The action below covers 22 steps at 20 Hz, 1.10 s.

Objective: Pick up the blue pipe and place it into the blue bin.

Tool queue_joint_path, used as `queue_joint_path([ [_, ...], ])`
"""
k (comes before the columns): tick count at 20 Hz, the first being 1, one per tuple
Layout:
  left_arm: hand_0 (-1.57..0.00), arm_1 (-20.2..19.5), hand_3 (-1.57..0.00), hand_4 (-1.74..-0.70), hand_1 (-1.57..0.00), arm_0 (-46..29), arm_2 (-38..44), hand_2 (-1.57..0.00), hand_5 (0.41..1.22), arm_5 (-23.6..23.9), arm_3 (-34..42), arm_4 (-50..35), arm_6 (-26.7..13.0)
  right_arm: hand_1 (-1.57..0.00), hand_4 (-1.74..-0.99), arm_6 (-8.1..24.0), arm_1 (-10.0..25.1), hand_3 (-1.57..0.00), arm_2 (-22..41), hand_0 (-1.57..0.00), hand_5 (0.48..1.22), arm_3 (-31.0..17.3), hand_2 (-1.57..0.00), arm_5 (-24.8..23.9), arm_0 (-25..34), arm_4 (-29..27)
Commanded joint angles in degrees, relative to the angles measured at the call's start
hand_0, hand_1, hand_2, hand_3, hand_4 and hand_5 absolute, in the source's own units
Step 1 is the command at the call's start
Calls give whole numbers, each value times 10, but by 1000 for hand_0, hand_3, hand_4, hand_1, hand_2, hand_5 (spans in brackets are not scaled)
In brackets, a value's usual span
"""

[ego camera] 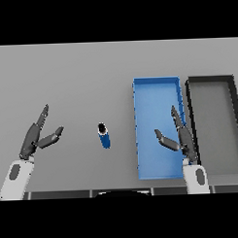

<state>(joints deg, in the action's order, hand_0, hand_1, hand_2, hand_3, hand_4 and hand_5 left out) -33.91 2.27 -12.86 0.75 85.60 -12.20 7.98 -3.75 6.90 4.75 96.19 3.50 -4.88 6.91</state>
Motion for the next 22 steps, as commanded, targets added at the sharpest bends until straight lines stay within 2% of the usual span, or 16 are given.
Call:
queue_joint_path([
  [1,1,-7,1,-1007,1,1,5,1,587,-8,1,-7,2,1,-1230,1,-1,1,4,1,595,3,1,0,-5,4],
  [3,1,-11,1,-1015,1,1,1,1,592,-36,-3,-17,20,1,-1225,-1,-1,1,8,1,592,7,1,1,-11,7],
  [5,1,-22,1,-1021,1,-11,-10,1,587,-65,15,-23,31,1,-1216,13,-1,1,8,1,587,13,1,-3,-3,8],
  [8,1,-37,1,-1031,1,-15,-38,1,565,-100,41,-15,17,1,-1225,-2,-1,1,11,1,595,7,1,2,3,9],
  [11,1,-40,1,-1052,1,-11,-67,1,513,-124,70,-17,-26,1,-1229,-9,6,1,8,1,606,9,1,6,1,7],
  [13,1,-29,1,-1076,1,-10,-92,1,488,-132,89,-13,-50,1,-1239,-20,6,1,7,1,606,-1,1,8,1,8],
  [15,1,-15,1,-1091,1,-5,-112,1,472,-137,91,0,-59,1,-1248,-20,4,1,8,1,612,5,1,6,0,7],
  [21,1,42,1,-1117,1,18,-158,1,446,-143,66,37,-50,1,-1270,-20,3,1,7,1,617,11,1,13,-7,-2],
  [22,1,50,1,-1117,1,26,-161,1,446,-143,54,42,-50,1,-1272,-10,3,1,5,1,617,6,1,13,0,-3],
])
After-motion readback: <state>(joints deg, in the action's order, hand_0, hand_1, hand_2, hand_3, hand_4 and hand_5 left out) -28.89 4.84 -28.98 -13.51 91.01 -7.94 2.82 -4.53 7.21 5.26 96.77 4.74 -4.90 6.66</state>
